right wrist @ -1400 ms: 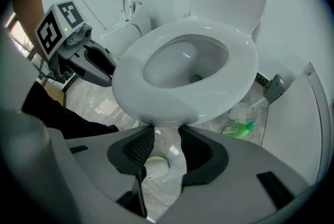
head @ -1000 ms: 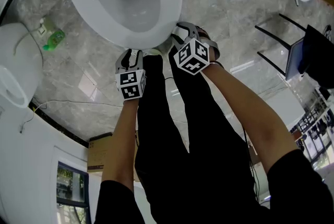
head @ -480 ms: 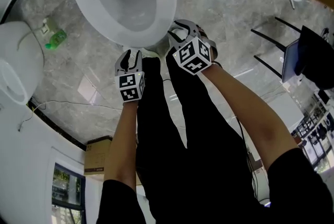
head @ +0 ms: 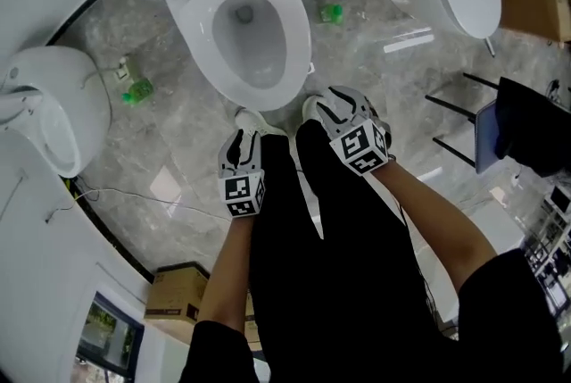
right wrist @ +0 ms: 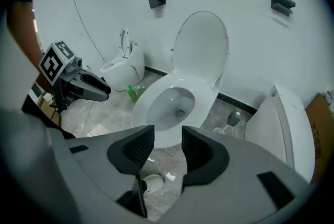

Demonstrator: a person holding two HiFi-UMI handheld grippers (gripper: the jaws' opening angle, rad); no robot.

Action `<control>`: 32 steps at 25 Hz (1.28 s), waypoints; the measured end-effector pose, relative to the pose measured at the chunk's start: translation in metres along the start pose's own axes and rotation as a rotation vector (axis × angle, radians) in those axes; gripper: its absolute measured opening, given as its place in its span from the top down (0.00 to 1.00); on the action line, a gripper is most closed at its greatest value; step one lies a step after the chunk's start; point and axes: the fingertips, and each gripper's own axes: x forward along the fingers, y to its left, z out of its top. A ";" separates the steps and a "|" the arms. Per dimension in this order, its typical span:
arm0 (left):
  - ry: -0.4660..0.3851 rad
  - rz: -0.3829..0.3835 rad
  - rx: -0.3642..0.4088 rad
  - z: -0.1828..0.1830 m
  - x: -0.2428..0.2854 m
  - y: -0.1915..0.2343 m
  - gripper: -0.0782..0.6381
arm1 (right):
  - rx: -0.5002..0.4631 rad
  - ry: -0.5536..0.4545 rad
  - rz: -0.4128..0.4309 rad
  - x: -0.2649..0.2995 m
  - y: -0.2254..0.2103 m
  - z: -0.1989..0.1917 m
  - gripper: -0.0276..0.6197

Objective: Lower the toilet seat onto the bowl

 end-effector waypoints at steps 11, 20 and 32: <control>-0.265 -0.005 -0.096 0.149 -0.159 -0.044 0.68 | 0.067 -0.192 -0.008 -0.158 0.021 0.138 0.69; -0.448 -0.080 0.020 0.259 -0.274 -0.083 0.65 | 0.161 -0.468 -0.021 -0.284 0.024 0.273 0.69; -0.689 -0.075 0.026 0.403 -0.371 -0.112 0.68 | 0.199 -0.706 -0.045 -0.402 0.031 0.370 0.74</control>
